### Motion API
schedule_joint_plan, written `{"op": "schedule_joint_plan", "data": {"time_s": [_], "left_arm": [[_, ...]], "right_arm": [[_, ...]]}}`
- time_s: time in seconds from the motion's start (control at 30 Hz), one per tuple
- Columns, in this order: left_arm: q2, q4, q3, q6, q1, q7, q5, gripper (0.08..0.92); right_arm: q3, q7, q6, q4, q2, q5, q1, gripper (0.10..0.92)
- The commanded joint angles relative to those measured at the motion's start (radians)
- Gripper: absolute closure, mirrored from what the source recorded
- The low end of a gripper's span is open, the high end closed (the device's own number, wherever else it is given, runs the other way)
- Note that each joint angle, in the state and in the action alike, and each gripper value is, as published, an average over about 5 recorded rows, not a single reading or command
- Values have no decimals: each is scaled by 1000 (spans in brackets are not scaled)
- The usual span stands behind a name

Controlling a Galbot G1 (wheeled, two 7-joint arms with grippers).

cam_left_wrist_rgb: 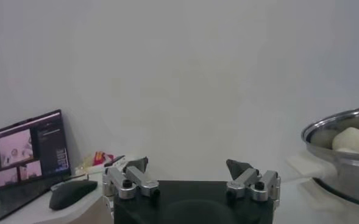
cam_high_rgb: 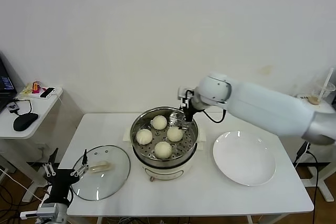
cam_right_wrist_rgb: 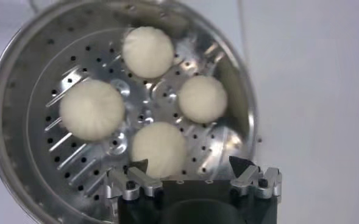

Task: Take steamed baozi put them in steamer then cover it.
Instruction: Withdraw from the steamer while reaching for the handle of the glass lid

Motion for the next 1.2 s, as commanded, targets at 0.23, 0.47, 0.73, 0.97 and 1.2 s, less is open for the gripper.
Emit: {"op": "schedule_joint_plan", "data": {"time_s": [0.23,0.47,0.73,0.97,1.2], "left_arm": [[-5,40,27,-19,-8,10,5,177],[-8,78,45,-46,5,19,69,177],[-16,187,-25,-162,4,-38,761,177],[-13,257,-77,-193,80,-134,1259,177],[11,275,-32,-124,60,-171,1430,177]], "right_arm": [[1162,537,621,282,-22,-288,-1190,203],[1626,402,873,255,323,-398,-1558,203],[1865,377,872,285,457,-285,-1758,203],[1914,422,902,256,484,-323,-1814,203],[1937,467,943,254,532,-349,-1830,203]]}}
